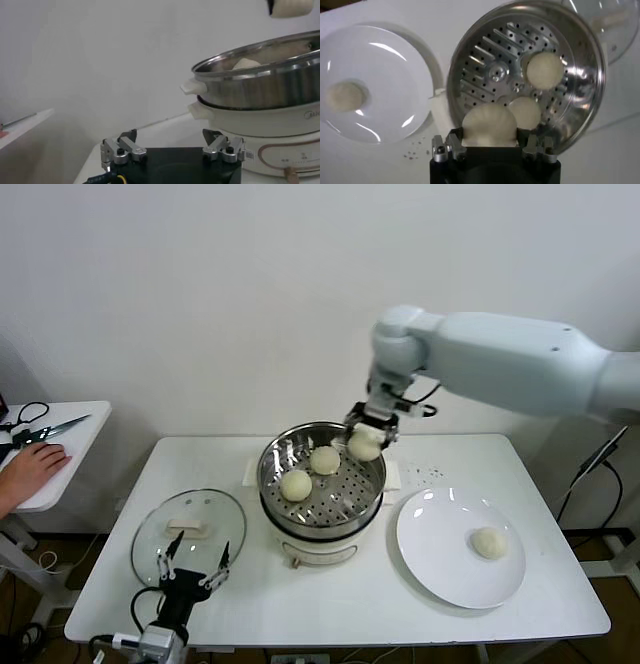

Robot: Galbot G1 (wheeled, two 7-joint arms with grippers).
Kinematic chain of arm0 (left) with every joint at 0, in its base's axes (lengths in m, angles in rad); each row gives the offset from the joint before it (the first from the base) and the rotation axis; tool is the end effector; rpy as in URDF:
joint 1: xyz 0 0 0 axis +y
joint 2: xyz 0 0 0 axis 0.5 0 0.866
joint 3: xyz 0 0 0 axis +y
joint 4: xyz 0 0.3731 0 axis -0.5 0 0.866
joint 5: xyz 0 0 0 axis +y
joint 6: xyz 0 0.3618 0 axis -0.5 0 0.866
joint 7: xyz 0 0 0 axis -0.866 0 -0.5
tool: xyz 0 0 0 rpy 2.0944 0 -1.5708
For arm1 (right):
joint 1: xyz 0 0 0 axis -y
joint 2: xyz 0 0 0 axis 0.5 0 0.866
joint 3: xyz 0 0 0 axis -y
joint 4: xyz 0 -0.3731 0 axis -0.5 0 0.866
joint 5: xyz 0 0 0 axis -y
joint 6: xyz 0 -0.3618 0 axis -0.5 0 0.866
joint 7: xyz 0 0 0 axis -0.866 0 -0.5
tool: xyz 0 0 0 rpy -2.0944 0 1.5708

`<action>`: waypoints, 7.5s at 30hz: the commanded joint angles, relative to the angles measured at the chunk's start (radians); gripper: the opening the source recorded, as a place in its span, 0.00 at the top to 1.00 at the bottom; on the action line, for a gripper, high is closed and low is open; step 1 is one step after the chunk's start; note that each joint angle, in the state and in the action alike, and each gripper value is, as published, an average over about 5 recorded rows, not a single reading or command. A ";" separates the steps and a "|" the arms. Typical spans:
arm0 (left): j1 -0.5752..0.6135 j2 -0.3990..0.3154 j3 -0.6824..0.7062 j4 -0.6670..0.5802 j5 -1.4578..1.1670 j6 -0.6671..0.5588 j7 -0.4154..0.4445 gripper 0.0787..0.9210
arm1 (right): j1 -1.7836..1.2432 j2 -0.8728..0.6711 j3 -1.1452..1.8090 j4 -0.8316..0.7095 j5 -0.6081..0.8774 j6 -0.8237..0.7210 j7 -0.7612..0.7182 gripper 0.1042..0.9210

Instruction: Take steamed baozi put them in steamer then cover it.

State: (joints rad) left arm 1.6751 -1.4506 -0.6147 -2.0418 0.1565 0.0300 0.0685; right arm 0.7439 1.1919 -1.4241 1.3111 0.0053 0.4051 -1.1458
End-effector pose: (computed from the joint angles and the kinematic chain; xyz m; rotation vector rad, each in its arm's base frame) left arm 0.1400 0.0542 -0.3536 -0.0886 -2.9152 -0.4421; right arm 0.5680 0.1297 -0.0047 1.9442 -0.3492 2.3040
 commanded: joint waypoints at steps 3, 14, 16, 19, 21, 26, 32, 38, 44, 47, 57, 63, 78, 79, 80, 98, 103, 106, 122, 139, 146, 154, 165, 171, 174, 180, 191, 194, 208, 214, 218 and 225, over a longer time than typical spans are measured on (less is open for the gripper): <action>-0.003 0.004 -0.001 0.002 0.000 0.002 -0.001 0.12 | -0.116 0.184 0.018 -0.015 -0.129 0.084 -0.004 0.29; -0.005 -0.001 -0.003 0.008 -0.003 0.003 -0.001 0.12 | -0.171 0.191 0.006 0.005 -0.140 0.091 -0.006 0.28; -0.005 -0.001 -0.004 0.009 -0.004 0.003 -0.001 0.12 | -0.174 0.188 0.004 0.007 -0.137 0.090 -0.007 0.28; -0.006 -0.001 -0.004 0.012 -0.005 0.003 -0.001 0.12 | -0.178 0.183 0.000 0.008 -0.133 0.089 -0.007 0.28; -0.007 -0.001 -0.003 0.014 -0.004 0.003 -0.002 0.12 | -0.181 0.178 -0.002 0.011 -0.129 0.085 -0.006 0.28; -0.008 -0.002 0.000 0.013 -0.003 0.005 -0.002 0.12 | -0.180 0.167 -0.007 0.012 -0.119 0.075 0.004 0.23; -0.007 -0.005 0.002 0.017 -0.001 0.005 -0.002 0.12 | -0.173 0.158 -0.004 -0.007 -0.108 0.076 0.018 0.13; -0.008 -0.004 0.002 0.016 -0.001 0.006 -0.003 0.12 | -0.130 0.119 0.029 -0.009 -0.099 0.083 0.015 0.12; -0.012 0.001 0.003 0.014 0.000 0.007 -0.003 0.12 | -0.036 0.004 0.034 -0.033 -0.001 -0.016 0.046 0.12; -0.013 0.004 0.005 0.012 0.000 0.007 -0.003 0.12 | 0.046 -0.085 -0.043 -0.028 0.120 -0.170 0.121 0.12; -0.013 0.006 0.001 0.000 -0.008 0.005 -0.002 0.12 | 0.032 -0.423 -0.073 0.041 0.413 -0.621 0.165 0.12; -0.005 0.008 -0.001 -0.011 -0.010 0.004 -0.002 0.12 | -0.219 -0.602 0.114 0.053 0.317 -0.658 0.123 0.12; -0.001 0.005 -0.009 -0.005 -0.016 0.001 -0.002 0.12 | -0.813 -0.756 0.600 0.032 0.045 -0.639 0.082 0.12; -0.002 0.005 -0.009 -0.004 -0.016 0.002 -0.002 0.12 | -0.826 -0.753 0.609 0.023 0.034 -0.638 0.082 0.12; -0.002 0.005 -0.008 -0.002 -0.015 0.002 -0.002 0.12 | -0.833 -0.748 0.612 0.015 0.027 -0.637 0.082 0.12; 0.005 0.009 -0.019 0.009 -0.023 -0.002 -0.002 0.12 | -0.833 -0.648 0.587 -0.077 -0.034 -0.629 0.078 0.12; 0.006 0.011 -0.020 0.012 -0.023 -0.001 -0.002 0.12 | -0.826 -0.629 0.573 -0.110 -0.047 -0.621 0.074 0.12; 0.006 0.012 -0.021 0.013 -0.023 -0.001 -0.002 0.12 | -0.824 -0.619 0.564 -0.118 -0.050 -0.619 0.072 0.12; 0.011 0.011 -0.016 0.012 -0.019 -0.001 -0.002 0.12 | -0.789 -0.599 0.538 -0.131 -0.028 -0.613 0.066 0.27; 0.022 0.008 0.011 -0.013 -0.009 -0.003 0.003 0.12 | 0.039 -0.431 -0.046 -0.117 0.452 -0.652 0.073 0.29; 0.021 0.020 0.025 -0.020 -0.012 -0.005 0.004 0.12 | 0.173 -0.282 -0.142 -0.102 0.628 -0.698 0.094 0.28; 0.020 0.026 0.031 -0.018 -0.019 -0.012 0.005 0.12 | 0.179 -0.115 -0.182 -0.092 0.784 -0.751 0.139 0.28; 0.014 0.052 0.017 -0.011 -0.044 -0.018 0.005 0.12 | 0.080 0.085 -0.239 -0.121 0.796 -0.767 0.160 0.28; 0.000 0.056 0.013 -0.005 -0.049 -0.017 0.005 0.12 | 0.002 0.126 -0.242 -0.162 0.736 -0.767 0.162 0.28; -0.002 0.057 0.011 -0.004 -0.053 -0.016 0.006 0.12 | -0.032 0.119 -0.249 -0.169 0.698 -0.765 0.163 0.28; -0.012 0.061 0.011 0.010 -0.058 -0.015 0.006 0.12 | -0.085 0.098 -0.245 -0.170 0.650 -0.765 0.168 0.28; -0.024 0.063 0.013 0.025 -0.059 -0.012 0.006 0.12 | -0.121 0.090 -0.221 -0.191 0.625 -0.765 0.183 0.27; -0.024 0.064 0.013 0.027 -0.059 -0.012 0.006 0.12 | -0.120 0.088 -0.207 -0.193 0.625 -0.768 0.193 0.25; -0.019 0.065 0.012 0.016 -0.051 -0.009 0.005 0.12 | -0.003 -0.016 -0.146 -0.136 0.659 -0.740 0.140 0.12; -0.026 0.066 0.010 0.017 -0.046 -0.007 0.005 0.12 | 0.057 -0.123 -0.099 -0.119 0.757 -0.644 0.196 0.12; -0.038 0.065 0.005 0.023 -0.036 -0.007 0.005 0.12 | 0.044 -0.230 -0.060 -0.087 0.816 -0.495 0.368 0.12; -0.045 0.061 -0.003 0.036 -0.002 -0.014 0.000 0.12 | -0.253 -0.455 0.222 -0.011 0.853 -0.306 0.680 0.12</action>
State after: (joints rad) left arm 1.6345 -1.3867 -0.6154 -2.0120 0.1286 0.0194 0.0710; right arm 0.7089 0.9946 -1.4650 1.2225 0.7793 -0.1283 -0.7851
